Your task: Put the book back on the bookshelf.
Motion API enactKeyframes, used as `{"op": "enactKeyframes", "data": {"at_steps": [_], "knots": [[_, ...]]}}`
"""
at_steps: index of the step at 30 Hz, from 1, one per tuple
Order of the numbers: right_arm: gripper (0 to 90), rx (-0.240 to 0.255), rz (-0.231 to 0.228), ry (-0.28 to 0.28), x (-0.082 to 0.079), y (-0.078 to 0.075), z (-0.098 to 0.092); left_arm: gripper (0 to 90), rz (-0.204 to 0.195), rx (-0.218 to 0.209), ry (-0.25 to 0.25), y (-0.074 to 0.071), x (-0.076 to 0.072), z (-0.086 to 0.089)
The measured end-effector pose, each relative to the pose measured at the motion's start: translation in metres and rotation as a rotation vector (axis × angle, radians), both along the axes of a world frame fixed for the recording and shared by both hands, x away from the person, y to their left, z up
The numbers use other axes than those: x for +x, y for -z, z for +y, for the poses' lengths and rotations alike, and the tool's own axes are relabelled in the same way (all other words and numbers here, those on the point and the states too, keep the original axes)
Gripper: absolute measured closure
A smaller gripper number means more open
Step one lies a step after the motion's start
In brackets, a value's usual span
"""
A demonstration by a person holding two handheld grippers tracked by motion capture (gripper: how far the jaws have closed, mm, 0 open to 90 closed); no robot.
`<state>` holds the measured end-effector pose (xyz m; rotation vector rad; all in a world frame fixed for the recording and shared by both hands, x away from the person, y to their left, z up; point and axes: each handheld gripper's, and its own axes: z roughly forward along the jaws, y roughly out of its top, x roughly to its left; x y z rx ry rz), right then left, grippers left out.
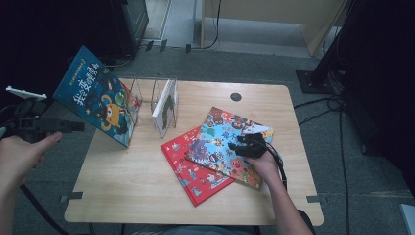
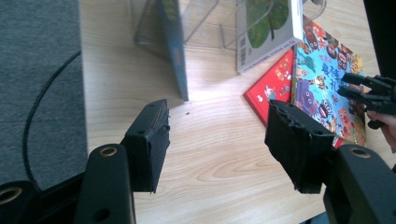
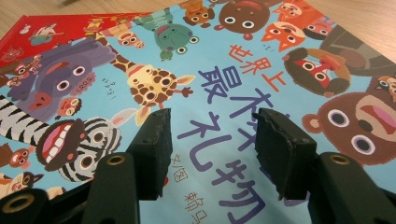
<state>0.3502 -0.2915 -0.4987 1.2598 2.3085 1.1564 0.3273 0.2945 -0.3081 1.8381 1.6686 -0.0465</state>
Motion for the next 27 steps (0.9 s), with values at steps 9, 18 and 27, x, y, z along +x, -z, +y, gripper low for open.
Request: {"op": "enactKeyframes", "data": {"at_steps": [9, 18, 27], "knots": [[46.0, -0.011, 0.004, -0.001, -0.001, 0.000, -0.002, 40.6, -0.012, 0.008, 0.062, 0.009, -0.001, -0.030], [46.3, 0.000, -0.006, 0.001, -0.002, -0.002, -0.007, 40.5, -0.024, 0.001, 0.130, 0.016, 0.005, -0.065], [46.5, -0.004, 0.006, 0.001, -0.002, 0.000, -0.009, 42.6, -0.047, 0.005, 0.179, 0.029, 0.014, -0.090]]}}
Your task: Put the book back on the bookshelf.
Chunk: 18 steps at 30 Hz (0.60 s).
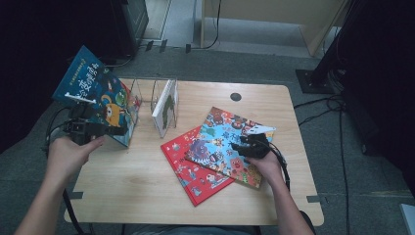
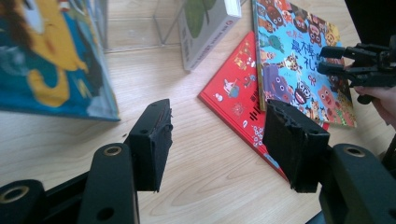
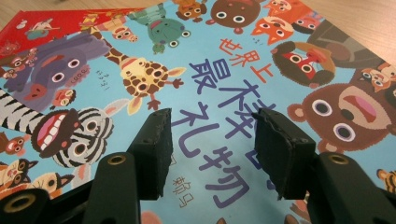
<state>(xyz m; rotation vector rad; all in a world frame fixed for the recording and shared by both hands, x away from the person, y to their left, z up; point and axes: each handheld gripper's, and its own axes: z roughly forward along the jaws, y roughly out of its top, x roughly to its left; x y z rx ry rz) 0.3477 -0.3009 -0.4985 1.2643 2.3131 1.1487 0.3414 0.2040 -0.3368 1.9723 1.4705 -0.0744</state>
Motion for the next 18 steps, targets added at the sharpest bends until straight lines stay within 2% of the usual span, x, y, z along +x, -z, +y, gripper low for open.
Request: {"op": "enactKeyframes", "data": {"at_steps": [3, 6, 10, 14, 18], "knots": [[46.5, -0.005, 0.006, -0.002, 0.000, 0.001, -0.001, 42.9, 0.006, 0.002, 0.013, 0.006, 0.004, -0.008], [47.1, -0.001, -0.017, 0.003, -0.003, 0.001, -0.002, 43.1, 0.008, -0.004, 0.023, 0.011, 0.007, -0.015], [47.2, 0.004, -0.013, 0.009, -0.005, 0.001, -0.005, 43.1, 0.009, 0.015, 0.047, 0.020, 0.013, -0.028], [47.5, 0.005, -0.016, 0.016, -0.008, 0.002, -0.008, 43.3, 0.002, 0.011, 0.065, 0.029, 0.018, -0.042], [46.6, 0.012, -0.004, 0.025, -0.010, 0.002, -0.013, 43.3, 0.017, 0.019, 0.089, 0.039, 0.023, -0.053]]}}
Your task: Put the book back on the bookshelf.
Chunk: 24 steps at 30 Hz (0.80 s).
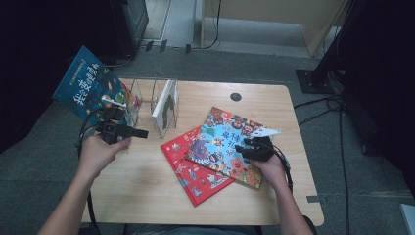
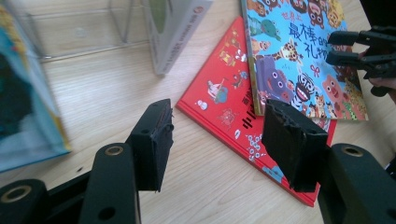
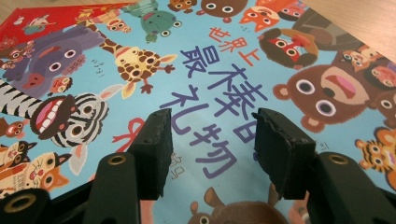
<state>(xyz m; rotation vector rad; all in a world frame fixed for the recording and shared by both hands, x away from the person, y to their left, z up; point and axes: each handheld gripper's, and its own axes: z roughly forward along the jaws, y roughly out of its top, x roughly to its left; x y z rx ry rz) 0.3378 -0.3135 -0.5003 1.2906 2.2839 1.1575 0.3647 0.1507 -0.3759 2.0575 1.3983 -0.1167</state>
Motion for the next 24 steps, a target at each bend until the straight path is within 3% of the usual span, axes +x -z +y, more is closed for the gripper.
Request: {"op": "enactKeyframes", "data": {"at_steps": [4, 12, 24], "knots": [[46.9, 0.007, -0.008, 0.008, -0.003, 0.001, -0.003, 43.4, 0.003, -0.004, 0.018, 0.010, 0.004, -0.009], [47.2, 0.006, -0.004, 0.017, -0.009, 0.002, -0.006, 43.6, 0.001, 0.041, 0.067, 0.029, 0.008, -0.033], [48.0, 0.004, 0.004, 0.023, -0.011, 0.003, -0.008, 44.2, 0.008, 0.024, 0.115, 0.054, 0.011, -0.060]]}}
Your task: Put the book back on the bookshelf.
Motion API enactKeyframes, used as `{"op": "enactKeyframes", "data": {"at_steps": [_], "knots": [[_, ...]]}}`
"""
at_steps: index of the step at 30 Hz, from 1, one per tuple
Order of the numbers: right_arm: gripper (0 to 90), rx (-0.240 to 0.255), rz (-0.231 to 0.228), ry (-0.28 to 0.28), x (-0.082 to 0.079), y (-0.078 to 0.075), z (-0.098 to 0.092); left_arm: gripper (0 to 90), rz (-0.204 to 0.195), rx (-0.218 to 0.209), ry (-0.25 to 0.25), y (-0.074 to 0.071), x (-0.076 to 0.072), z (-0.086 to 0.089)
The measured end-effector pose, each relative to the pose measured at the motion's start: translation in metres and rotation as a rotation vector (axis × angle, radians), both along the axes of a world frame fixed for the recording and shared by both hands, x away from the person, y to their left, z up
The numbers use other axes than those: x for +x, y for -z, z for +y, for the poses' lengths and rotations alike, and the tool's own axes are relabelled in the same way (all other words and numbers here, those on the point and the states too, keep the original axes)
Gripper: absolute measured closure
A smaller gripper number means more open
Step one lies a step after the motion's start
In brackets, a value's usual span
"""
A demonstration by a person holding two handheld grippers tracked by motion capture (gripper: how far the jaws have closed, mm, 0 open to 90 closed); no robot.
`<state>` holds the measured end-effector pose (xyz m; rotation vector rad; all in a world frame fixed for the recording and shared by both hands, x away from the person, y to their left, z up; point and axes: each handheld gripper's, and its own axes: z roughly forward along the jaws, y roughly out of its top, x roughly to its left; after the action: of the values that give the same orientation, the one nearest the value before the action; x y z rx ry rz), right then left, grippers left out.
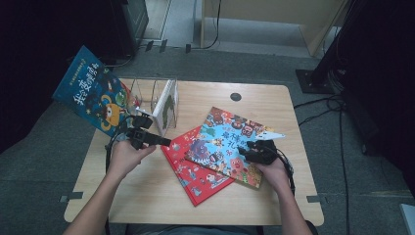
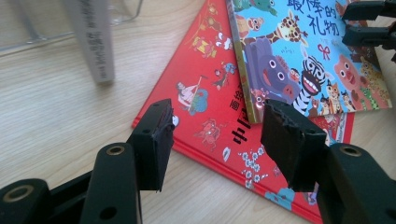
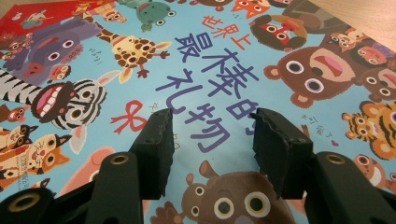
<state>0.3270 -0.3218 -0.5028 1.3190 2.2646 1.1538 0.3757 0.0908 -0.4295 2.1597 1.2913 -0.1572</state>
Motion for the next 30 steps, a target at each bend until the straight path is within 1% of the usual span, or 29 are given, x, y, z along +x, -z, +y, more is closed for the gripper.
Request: {"op": "enactKeyframes", "data": {"at_steps": [3, 4, 6, 7, 10, 12, 14, 17, 19, 21, 23, 28, 30], "knots": [[48.0, 0.000, 0.008, 0.005, 0.000, 0.000, -0.001, 44.3, -0.008, -0.001, 0.010, 0.005, 0.001, -0.005], [48.1, -0.002, 0.008, 0.006, -0.001, 0.001, -0.001, 44.3, -0.008, -0.008, 0.017, 0.006, 0.001, -0.007], [48.4, -0.006, 0.000, 0.007, -0.002, 0.002, -0.002, 44.3, -0.010, -0.007, 0.023, 0.008, 0.001, -0.011], [48.6, -0.003, 0.003, 0.009, -0.002, 0.002, -0.003, 44.5, -0.011, -0.004, 0.033, 0.010, 0.002, -0.013], [49.8, -0.002, -0.001, 0.011, -0.003, 0.002, -0.004, 44.7, -0.013, -0.003, 0.040, 0.016, 0.004, -0.017], [50.4, 0.002, -0.003, 0.013, -0.003, 0.003, -0.005, 45.0, -0.013, -0.016, 0.048, 0.022, 0.005, -0.020], [50.7, 0.003, -0.006, 0.016, -0.004, 0.003, -0.006, 45.2, -0.006, -0.036, 0.042, 0.028, 0.005, -0.022], [51.4, 0.002, -0.012, 0.021, -0.005, 0.004, -0.007, 45.7, 0.002, -0.023, 0.054, 0.039, 0.005, -0.027], [52.2, 0.006, -0.013, 0.024, -0.006, 0.004, -0.008, 45.9, 0.000, -0.013, 0.060, 0.044, 0.004, -0.030], [53.5, 0.009, -0.014, 0.025, -0.007, 0.004, -0.009, 45.9, 0.007, -0.009, 0.066, 0.048, 0.004, -0.032], [54.9, 0.010, -0.013, 0.032, -0.007, 0.004, -0.011, 46.1, 0.004, 0.014, 0.077, 0.051, 0.004, -0.034], [60.9, 0.003, -0.011, 0.055, -0.009, 0.004, -0.018, 48.7, -0.016, 0.007, 0.080, 0.053, 0.003, -0.034], [64.3, 0.001, -0.006, 0.067, -0.010, 0.004, -0.022, 50.9, -0.029, 0.002, 0.072, 0.054, 0.001, -0.032]]}}
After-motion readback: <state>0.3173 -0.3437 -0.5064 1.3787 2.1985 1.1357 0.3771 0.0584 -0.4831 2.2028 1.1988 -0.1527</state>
